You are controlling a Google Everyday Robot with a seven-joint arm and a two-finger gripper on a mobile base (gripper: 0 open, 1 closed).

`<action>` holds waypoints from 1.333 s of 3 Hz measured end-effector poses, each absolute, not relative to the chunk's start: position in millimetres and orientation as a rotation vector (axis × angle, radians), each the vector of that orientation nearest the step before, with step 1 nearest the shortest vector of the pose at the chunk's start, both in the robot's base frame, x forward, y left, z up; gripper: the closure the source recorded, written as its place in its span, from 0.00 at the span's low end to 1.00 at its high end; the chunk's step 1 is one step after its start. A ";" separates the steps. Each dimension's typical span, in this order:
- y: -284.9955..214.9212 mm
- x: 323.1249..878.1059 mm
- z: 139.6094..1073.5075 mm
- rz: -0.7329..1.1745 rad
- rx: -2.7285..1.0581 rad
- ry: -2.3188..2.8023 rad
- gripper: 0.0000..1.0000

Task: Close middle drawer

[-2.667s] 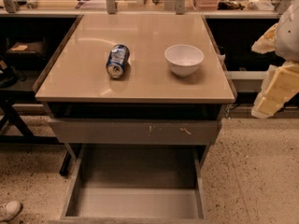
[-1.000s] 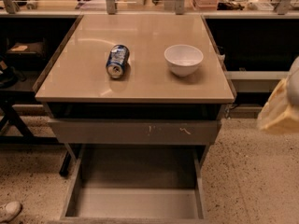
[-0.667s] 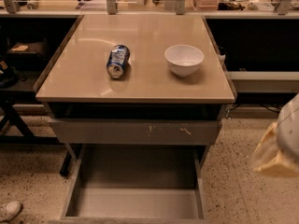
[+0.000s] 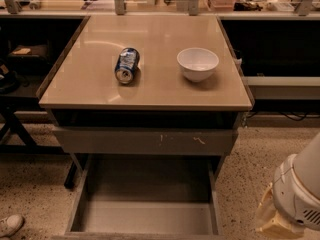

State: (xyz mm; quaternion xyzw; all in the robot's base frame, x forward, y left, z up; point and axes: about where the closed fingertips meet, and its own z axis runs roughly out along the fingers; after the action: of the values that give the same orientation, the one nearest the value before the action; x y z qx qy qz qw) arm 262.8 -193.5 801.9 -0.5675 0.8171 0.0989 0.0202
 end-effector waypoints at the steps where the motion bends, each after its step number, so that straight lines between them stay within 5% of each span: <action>1: -183.1 255.5 788.6 0.378 -1.743 2.536 1.00; 4: -110.1 212.6 611.7 0.788 -1.526 2.602 1.00</action>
Offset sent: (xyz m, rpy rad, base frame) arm -0.0718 0.0783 -0.1685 0.2292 0.2232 -0.1322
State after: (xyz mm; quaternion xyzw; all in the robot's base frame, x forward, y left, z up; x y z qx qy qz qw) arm 212.6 -110.1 611.7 -0.4896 0.8345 0.2527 0.0121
